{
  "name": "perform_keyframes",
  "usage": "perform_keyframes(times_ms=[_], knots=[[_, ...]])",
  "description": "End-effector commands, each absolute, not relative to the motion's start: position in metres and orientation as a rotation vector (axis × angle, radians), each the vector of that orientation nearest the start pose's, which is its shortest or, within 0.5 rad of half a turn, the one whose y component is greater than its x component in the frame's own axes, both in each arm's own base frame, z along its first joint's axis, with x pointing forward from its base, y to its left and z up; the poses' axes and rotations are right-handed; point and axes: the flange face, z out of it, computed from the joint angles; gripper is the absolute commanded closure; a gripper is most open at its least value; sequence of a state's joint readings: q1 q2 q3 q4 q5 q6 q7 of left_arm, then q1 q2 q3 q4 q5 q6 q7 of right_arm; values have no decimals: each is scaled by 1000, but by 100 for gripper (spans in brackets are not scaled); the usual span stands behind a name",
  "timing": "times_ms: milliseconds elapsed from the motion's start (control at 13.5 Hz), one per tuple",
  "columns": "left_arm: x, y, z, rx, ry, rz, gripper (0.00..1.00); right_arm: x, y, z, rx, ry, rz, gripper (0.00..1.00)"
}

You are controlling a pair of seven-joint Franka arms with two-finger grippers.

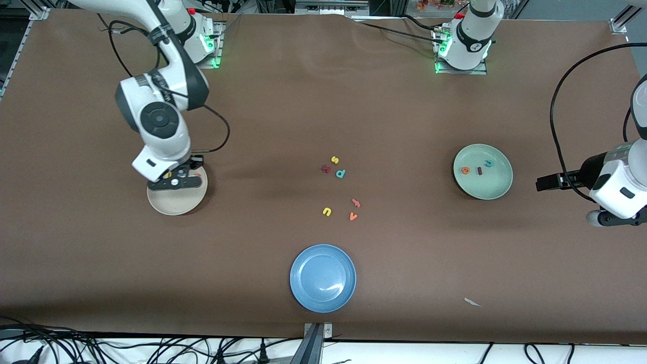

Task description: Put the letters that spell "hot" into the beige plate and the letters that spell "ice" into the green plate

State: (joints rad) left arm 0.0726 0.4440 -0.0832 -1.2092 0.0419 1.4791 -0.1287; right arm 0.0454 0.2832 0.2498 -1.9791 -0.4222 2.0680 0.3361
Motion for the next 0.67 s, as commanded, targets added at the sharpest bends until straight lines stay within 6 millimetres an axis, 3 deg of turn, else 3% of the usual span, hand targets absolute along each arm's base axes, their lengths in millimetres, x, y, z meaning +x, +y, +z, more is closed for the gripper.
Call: perform_keyframes(times_ms=[0, 222, 444, 591], knots=[[664, 7, 511, -3136, -155, 277, 0, 564, 125, 326, -3427, -401, 173, 77], [664, 5, 508, -3135, -150, 292, 0, 569, 110, 329, -3426, -420, 178, 69], [662, 5, 502, -3132, -150, 313, 0, 573, 106, 333, -3420, -407, 169, 44], [662, 5, 499, -3131, -149, 323, 0, 574, 105, 334, -3408, -386, 171, 39]])
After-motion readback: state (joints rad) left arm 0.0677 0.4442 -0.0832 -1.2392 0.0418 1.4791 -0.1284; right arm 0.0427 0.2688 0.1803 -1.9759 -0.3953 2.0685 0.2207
